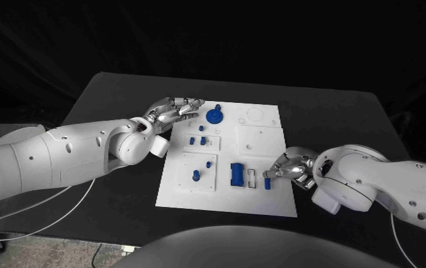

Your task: Assemble the parts on the task board

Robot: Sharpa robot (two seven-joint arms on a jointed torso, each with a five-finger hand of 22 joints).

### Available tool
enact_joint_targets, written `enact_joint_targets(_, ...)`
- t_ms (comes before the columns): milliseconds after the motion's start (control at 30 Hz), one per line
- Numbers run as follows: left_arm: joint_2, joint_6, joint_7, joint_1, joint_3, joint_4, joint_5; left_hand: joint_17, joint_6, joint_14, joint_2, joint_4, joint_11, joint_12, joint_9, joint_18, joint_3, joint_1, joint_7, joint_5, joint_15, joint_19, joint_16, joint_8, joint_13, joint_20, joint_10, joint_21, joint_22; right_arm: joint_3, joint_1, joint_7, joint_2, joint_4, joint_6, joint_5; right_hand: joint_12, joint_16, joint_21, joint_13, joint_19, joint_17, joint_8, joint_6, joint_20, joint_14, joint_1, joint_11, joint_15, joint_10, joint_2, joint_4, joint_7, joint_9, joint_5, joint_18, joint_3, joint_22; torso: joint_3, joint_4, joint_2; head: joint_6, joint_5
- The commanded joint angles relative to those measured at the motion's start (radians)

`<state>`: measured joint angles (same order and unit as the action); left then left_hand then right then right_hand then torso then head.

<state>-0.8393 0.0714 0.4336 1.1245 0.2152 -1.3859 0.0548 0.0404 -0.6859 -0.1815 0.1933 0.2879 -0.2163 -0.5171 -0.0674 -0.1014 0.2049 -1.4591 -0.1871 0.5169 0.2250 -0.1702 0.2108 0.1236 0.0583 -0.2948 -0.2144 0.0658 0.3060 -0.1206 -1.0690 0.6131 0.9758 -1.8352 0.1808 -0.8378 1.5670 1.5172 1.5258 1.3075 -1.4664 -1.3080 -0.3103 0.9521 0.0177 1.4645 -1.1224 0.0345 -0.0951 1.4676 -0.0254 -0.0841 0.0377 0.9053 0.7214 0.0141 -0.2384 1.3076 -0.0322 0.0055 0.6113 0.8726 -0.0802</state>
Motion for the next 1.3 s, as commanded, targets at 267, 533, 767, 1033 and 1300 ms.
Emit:
enact_joint_targets(267, 0.003, -0.018, 0.007, 0.0, -0.001, -0.002, -0.001, 0.002, -0.005, -0.007, -0.002, -0.001, 0.001, -0.002, -0.001, -0.019, -0.006, -0.01, -0.027, 0.006, 0.002, -0.009, 0.003, 0.005, 0.002, 0.001, -0.008, 0.004, 0.002, -0.001, 0.002, -0.023, -0.051, 0.031, 0.003, 0.076, 0.004, -0.005, -0.008, 0.263, -0.08, -0.148, -0.008, -0.005, -0.002, 0.084, 0.027, 0.001, 0.0, 0.103, -0.001, 0.064, 0.0, 0.001, -0.057, 0.001, -0.077, 0.244, 0.0, -0.0011, 0.001, 0.0, -0.001)
enact_joint_targets(533, 0.005, -0.019, 0.008, 0.0, -0.001, -0.002, -0.001, 0.002, -0.005, -0.007, -0.002, -0.001, 0.001, -0.002, -0.001, -0.019, -0.006, -0.01, -0.027, 0.006, 0.002, -0.009, 0.003, 0.005, 0.002, 0.001, -0.008, 0.004, 0.002, -0.001, 0.007, -0.032, -0.084, 0.054, 0.005, 0.034, 0.004, -0.005, -0.01, 0.263, -0.079, -0.147, -0.011, -0.007, -0.002, 0.084, 0.032, 0.001, -0.001, 0.103, 0.0, 0.065, -0.001, 0.003, -0.083, 0.001, -0.08, 0.243, -0.0003, -0.0006, 0.001, 0.0, 0.002)
enact_joint_targets(767, 0.005, -0.02, 0.006, 0.0, -0.001, -0.003, -0.001, 0.002, -0.005, -0.007, -0.002, -0.001, 0.001, -0.002, -0.001, -0.019, -0.006, -0.01, -0.027, 0.006, 0.002, -0.009, 0.003, 0.005, 0.002, 0.001, -0.008, 0.004, 0.002, -0.001, 0.013, -0.035, -0.1, 0.073, 0.007, -0.001, 0.004, -0.006, -0.012, 0.263, -0.078, -0.145, -0.011, -0.01, -0.002, 0.083, 0.038, 0.0, 0.0, 0.103, 0.0, 0.064, 0.0, 0.003, -0.111, 0.002, -0.081, 0.242, 0.0, -0.001, 0.0, 0.0, -0.002)
enact_joint_targets(1033, 0.006, -0.022, 0.006, 0.0, -0.001, -0.003, -0.001, 0.002, -0.005, -0.007, -0.002, -0.001, 0.001, -0.002, -0.001, -0.019, -0.006, -0.01, -0.027, 0.006, 0.002, -0.009, 0.003, 0.005, 0.002, 0.001, -0.008, 0.004, 0.002, -0.001, 0.016, -0.038, -0.106, 0.075, 0.006, -0.009, 0.004, -0.006, -0.013, 0.263, -0.077, -0.145, -0.012, -0.013, -0.001, 0.083, 0.055, -0.001, 0.001, 0.103, 0.001, 0.054, 0.001, 0.001, -0.156, 0.002, -0.076, 0.242, 0.0, -0.0016, 0.0, 0.0, -0.001)
enact_joint_targets(1300, 0.007, -0.023, 0.005, 0.0, -0.001, -0.002, -0.001, 0.002, -0.005, -0.007, -0.002, -0.001, 0.001, -0.002, -0.001, -0.019, -0.006, -0.01, -0.027, 0.006, 0.002, -0.009, 0.003, 0.005, 0.002, 0.001, -0.008, 0.004, 0.002, -0.001, 0.017, -0.019, -0.109, 0.074, -0.022, -0.013, 0.004, -0.006, -0.013, 0.263, -0.077, -0.145, -0.008, -0.013, 0.004, 0.083, 0.141, -0.008, 0.008, 0.103, -0.007, -0.015, 0.009, -0.008, -0.398, 0.002, -0.021, 0.242, 0.0, -0.0017, 0.0, 0.0, -0.003)
